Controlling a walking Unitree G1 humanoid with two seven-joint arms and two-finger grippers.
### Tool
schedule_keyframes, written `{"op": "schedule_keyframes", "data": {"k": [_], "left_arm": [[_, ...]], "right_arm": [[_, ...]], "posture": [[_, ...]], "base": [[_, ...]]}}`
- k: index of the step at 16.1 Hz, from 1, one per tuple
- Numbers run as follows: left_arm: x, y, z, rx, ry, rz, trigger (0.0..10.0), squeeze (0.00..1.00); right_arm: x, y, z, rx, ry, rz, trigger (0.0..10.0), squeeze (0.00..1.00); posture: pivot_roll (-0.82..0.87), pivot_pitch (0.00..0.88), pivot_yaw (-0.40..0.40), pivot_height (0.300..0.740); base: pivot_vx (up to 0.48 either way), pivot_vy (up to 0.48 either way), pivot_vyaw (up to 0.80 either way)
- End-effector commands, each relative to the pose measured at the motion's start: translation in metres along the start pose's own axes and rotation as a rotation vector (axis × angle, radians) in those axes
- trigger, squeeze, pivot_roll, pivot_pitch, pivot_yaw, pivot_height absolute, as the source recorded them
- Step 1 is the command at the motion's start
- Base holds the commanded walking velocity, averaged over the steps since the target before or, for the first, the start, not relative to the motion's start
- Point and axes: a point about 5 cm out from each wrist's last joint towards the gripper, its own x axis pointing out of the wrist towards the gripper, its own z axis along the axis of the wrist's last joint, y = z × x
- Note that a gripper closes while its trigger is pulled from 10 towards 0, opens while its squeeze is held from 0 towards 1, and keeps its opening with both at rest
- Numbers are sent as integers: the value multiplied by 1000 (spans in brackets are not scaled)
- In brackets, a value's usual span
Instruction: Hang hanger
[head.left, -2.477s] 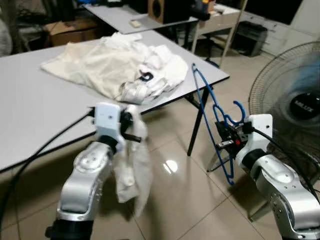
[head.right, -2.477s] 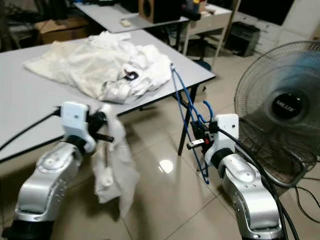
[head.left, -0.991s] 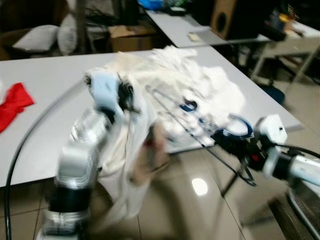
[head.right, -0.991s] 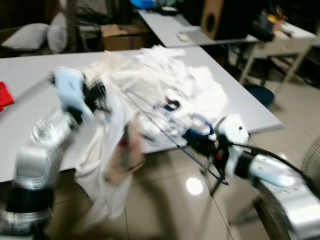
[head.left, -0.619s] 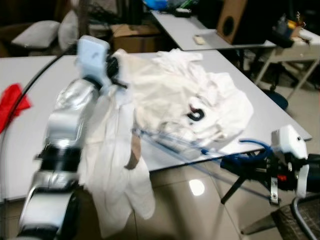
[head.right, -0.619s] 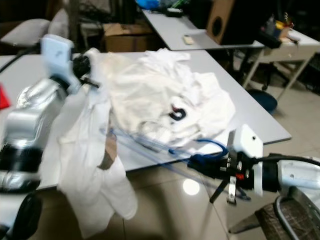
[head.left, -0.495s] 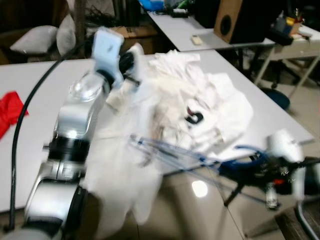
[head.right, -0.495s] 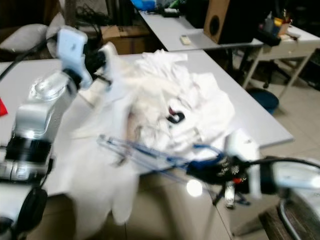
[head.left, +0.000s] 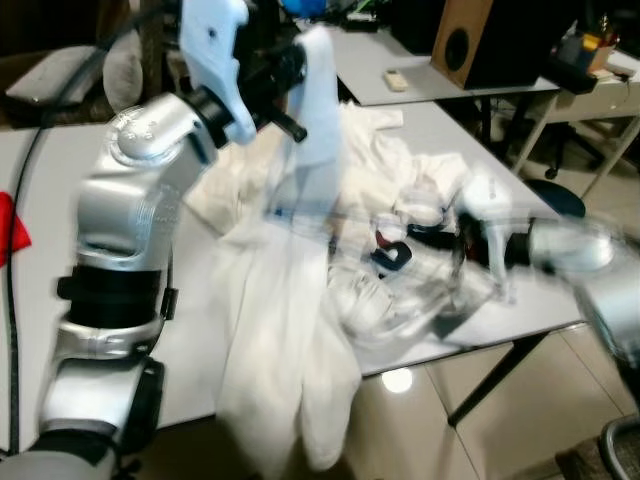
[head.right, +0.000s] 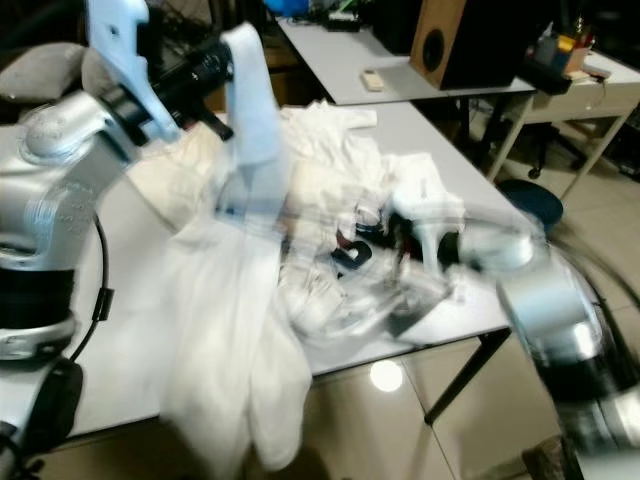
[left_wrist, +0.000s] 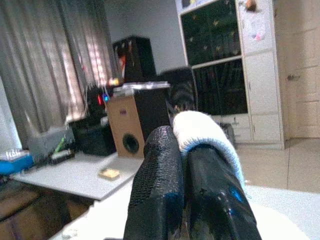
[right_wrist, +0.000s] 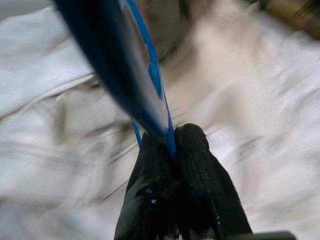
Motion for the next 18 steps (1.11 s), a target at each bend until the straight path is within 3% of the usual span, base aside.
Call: {"op": "schedule_keyframes", "data": {"k": [1,2,3,4,5,6,7,8,9,10,12,13,14,15,16,18], "left_arm": [[-8,9,24,18,-72,16,10000,0],[-11,11,33,16,-99,15,10000,0],[-16,17,50,10,-155,37,10000,0],[-18,19,55,4,-173,46,10000,0],[-23,26,67,19,-201,80,10000,0],[-24,27,68,24,-203,85,10000,0],[-30,32,70,27,-209,118,10000,0],[-34,34,68,20,-200,139,10000,0],[-36,34,60,2,-179,157,10000,0],[-36,31,45,-14,-129,171,10000,0],[-35,24,21,-15,-27,187,10000,0],[-34,19,7,-15,32,205,10000,0],[-34,14,-27,-10,195,277,10000,0],[-37,8,-50,-5,300,315,10000,0],[-40,2,-66,-3,368,325,10000,0],[-44,-1,-79,-1,419,330,10000,0]], "right_arm": [[5,-20,19,-76,-43,-96,10000,0],[6,-43,39,-126,-91,-201,10000,0],[-6,-78,84,-181,-286,-423,10000,0],[-13,-88,98,-182,-359,-486,10000,0],[-37,-107,136,-209,-562,-646,10000,0],[-41,-109,141,-219,-591,-669,10000,0],[-59,-111,161,-228,-738,-697,10000,0],[-64,-109,166,-249,-786,-681,10000,0],[-52,-103,156,-275,-728,-608,10000,0],[-31,-90,135,-315,-636,-467,10000,0],[-5,-61,93,-335,-511,-248,10000,0],[4,-45,70,-315,-450,-160,10000,0],[13,-13,27,-257,-336,-27,10000,0],[13,11,0,-228,-258,69,10000,0],[8,26,-14,-219,-215,132,10000,0],[-5,37,-22,-185,-188,178,10000,0]], "posture": [[59,0,-65,740],[59,0,-65,740],[66,0,-82,740],[68,0,-86,740],[71,0,-90,740],[71,0,-90,740],[73,0,-94,740],[70,0,-92,740],[67,0,-89,740],[65,0,-87,740],[64,0,-83,740],[59,0,-78,740],[53,0,-73,740],[54,0,-69,740],[50,0,-64,740],[44,0,-51,740]], "base": [[375,0,0],[375,0,0],[379,0,0],[371,0,0],[341,0,0],[341,0,0],[0,0,0],[0,0,0],[0,0,0],[0,0,0],[0,0,0],[0,0,0],[0,0,0],[0,0,0],[0,0,0],[0,0,0]]}}
